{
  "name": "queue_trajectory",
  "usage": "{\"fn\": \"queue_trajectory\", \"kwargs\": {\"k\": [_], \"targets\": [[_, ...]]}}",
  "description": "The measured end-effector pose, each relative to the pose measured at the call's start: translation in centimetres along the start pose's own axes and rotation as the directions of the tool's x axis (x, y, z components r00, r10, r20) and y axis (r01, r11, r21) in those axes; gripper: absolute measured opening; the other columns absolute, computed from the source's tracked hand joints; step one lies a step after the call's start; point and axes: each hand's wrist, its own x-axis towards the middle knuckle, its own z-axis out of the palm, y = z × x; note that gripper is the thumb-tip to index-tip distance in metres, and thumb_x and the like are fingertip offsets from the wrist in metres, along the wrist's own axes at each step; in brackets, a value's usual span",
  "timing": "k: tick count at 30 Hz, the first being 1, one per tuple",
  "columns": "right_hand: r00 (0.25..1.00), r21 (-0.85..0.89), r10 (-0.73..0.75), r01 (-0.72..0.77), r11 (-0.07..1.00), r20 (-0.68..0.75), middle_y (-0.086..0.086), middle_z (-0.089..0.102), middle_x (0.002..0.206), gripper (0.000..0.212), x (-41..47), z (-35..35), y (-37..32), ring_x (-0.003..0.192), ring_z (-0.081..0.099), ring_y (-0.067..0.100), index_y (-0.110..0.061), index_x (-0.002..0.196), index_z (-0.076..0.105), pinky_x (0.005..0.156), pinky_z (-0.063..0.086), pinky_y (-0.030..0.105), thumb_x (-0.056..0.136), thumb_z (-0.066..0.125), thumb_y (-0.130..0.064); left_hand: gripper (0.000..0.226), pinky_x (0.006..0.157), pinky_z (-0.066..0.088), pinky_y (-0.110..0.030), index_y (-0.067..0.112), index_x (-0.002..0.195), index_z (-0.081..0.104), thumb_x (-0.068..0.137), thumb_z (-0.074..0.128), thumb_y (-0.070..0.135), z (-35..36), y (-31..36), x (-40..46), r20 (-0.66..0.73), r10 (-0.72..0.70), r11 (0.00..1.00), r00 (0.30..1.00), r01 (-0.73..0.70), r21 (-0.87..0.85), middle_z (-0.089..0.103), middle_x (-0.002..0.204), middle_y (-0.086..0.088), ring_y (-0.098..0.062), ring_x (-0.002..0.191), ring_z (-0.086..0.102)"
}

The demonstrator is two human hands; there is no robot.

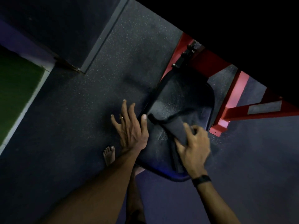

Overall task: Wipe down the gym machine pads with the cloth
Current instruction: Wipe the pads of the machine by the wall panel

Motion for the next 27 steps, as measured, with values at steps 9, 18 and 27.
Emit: {"fn": "queue_trajectory", "kwargs": {"k": [9,18,27], "targets": [[0.936,-0.029,0.318,-0.326,0.945,-0.154,0.022,0.056,0.112,0.058,16.0,1.7,-1.1,0.102,0.056,0.042,-0.016,0.130,0.063,0.080,0.047,0.049,0.089,0.055,-0.056,0.059,0.115,0.018,-0.065,0.013,0.143,0.041,0.102,0.022,0.051,0.2,-0.1,-0.1,-0.022,-0.010,1.000,1.000,0.010,-0.015,0.030,0.160,-0.013,-0.033,0.128,0.053],[0.995,-0.220,-0.034,0.014,0.975,-0.092,0.012,0.059,0.108,0.052,19.2,3.3,-6.7,0.101,0.052,0.033,-0.026,0.110,0.069,0.077,0.034,0.042,0.087,0.047,-0.068,0.057,0.116,0.016,-0.065,0.012,0.144,0.040,0.103,0.025,0.050,0.5,-0.2,-0.1,-0.077,0.029,0.999,0.997,-0.031,-0.016,0.029,0.160,-0.013,-0.032,0.127,0.053],[0.990,-0.357,0.141,-0.122,0.926,0.029,0.012,0.049,0.131,0.043,18.3,3.8,-10.8,0.125,0.041,0.036,-0.017,0.112,0.068,0.088,0.037,0.051,0.075,0.060,-0.037,0.063,0.119,0.005,-0.062,0.012,0.147,0.037,0.101,0.022,0.052,0.2,-0.2,-0.3,-0.134,0.061,0.976,0.989,-0.088,-0.199,0.027,0.161,-0.011,-0.020,0.137,0.042]]}}
